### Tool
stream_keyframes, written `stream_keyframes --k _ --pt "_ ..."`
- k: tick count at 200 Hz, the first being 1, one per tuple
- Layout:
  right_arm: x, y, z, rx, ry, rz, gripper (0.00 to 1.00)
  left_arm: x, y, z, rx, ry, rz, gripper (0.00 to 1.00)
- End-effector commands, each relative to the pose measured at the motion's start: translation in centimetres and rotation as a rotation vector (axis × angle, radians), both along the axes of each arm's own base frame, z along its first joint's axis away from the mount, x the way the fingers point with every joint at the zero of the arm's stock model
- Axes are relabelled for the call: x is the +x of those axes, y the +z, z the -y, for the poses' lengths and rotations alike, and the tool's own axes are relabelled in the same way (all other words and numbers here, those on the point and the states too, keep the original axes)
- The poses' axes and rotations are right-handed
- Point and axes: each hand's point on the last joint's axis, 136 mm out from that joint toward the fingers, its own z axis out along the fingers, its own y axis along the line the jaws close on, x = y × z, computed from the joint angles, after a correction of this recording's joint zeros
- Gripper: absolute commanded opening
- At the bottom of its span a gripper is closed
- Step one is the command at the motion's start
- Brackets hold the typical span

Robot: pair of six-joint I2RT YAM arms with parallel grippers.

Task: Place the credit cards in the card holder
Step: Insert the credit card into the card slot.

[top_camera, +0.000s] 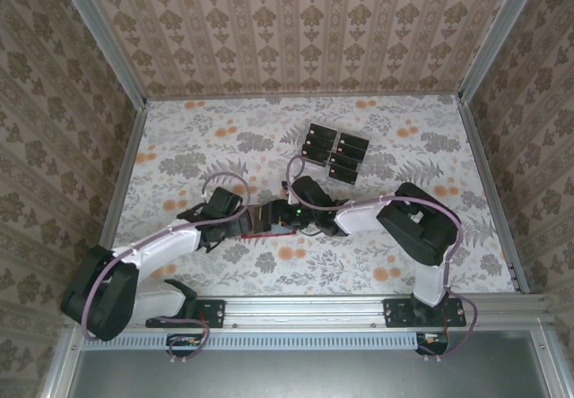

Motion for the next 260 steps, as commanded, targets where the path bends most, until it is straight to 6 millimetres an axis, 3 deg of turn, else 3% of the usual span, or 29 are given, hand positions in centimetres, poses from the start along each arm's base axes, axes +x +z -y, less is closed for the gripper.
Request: stream_keyframes --k 1,37,66,101,180,260 --pt "-0.5 1.2 1.1 -0.113 0.037 0.032 0.58 1.0 2.3 -0.1 -0.028 -0.004 0.048 1.0" --pt "-0.3 1.0 2.3 -0.26 0.048 0.021 0.5 1.4 3.2 -0.6 -0.043 0.002 0.07 1.0" --pt "0.4 -0.3 2.8 -0.363 0.051 0.0 0.21 1.3 2.8 -0.9 -0.027 0.002 0.055 1.0" --pt "1.0 -1.6 2.5 -0.418 0.061 -0.008 0.07 1.2 2.0 -1.5 0.0 0.01 0.035 1.0" --pt "1.7 -4.0 2.1 -0.483 0.067 -0.032 0.03 1.0 -0.6 -1.5 0.025 0.015 -0.029 1.0" --pt "1.9 -4.3 0.2 -0.478 0.102 -0.036 0.03 0.8 -2.6 -1.0 0.021 0.003 -0.073 1.0"
